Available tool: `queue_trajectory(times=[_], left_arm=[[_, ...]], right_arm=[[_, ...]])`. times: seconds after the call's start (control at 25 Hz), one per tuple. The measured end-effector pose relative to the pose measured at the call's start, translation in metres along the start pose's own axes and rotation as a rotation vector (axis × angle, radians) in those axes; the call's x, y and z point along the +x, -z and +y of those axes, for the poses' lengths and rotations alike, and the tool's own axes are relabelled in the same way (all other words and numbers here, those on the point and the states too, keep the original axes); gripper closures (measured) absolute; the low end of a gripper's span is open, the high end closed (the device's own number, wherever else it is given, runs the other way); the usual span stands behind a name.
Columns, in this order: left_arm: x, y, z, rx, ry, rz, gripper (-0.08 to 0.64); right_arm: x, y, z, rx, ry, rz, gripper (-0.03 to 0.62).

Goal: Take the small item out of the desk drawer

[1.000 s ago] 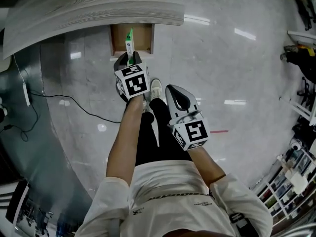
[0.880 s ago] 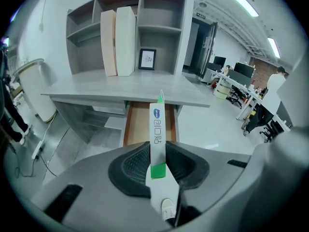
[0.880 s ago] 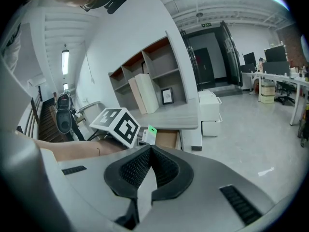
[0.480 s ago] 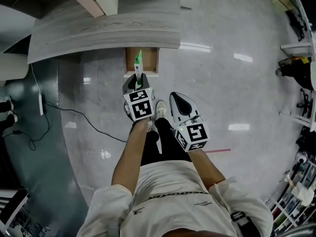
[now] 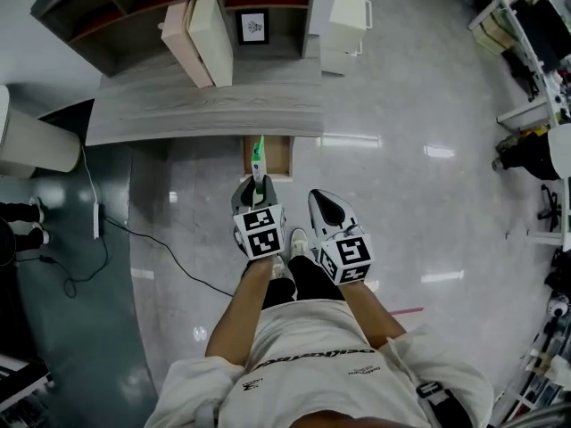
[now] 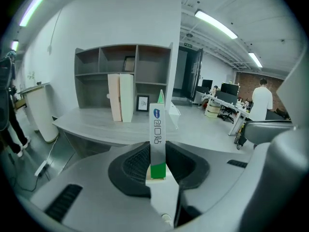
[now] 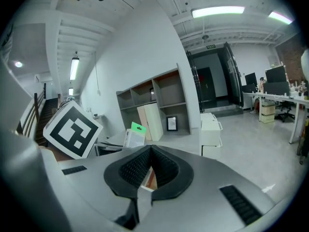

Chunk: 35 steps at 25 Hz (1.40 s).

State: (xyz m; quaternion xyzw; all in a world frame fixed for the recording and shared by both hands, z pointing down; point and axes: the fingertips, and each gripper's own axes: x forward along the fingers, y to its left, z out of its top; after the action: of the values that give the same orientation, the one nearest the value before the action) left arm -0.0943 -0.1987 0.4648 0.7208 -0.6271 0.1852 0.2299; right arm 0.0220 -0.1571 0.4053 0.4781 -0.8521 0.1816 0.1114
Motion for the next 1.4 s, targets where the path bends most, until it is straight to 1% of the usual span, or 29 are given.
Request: queue_trajectory(times=[0.24,0.44,0.52,0.68,0.96,1.4], left_arm=[[-0.049,-0.043,-0.01,0.031,0.014,-0.104,0.456],[-0.086,-0.068,-0.014,0.033,0.031,-0.158,0.456],[-0.097,-0.076,-0.015,0.046,0.04,-0.184,0.456],[-0.114,-0.08,-0.016,0.066,0.045,-0.214,0.456],[-0.137,-0.099,-0.016,0.092,0.048,-0.277,0.457],[-0.15,-0.107,-0.013,0.091,0.043,-0.319,0.457]], right_arm=[[-0.018,-0.042,0.01,-0.019,-0.002,-0.058,0.56],[-0.033,-0.074,0.021,-0.032,-0.003,-0.106,0.56],[-0.036,-0.083,0.026,-0.039,-0.007,-0.123,0.56],[-0.044,-0.095,0.034,-0.045,-0.016,-0.14,0.56],[-0.049,-0.12,0.04,-0.067,-0.02,-0.182,0.56],[-0.048,-0.128,0.048,-0.089,-0.042,-0.206,0.56]])
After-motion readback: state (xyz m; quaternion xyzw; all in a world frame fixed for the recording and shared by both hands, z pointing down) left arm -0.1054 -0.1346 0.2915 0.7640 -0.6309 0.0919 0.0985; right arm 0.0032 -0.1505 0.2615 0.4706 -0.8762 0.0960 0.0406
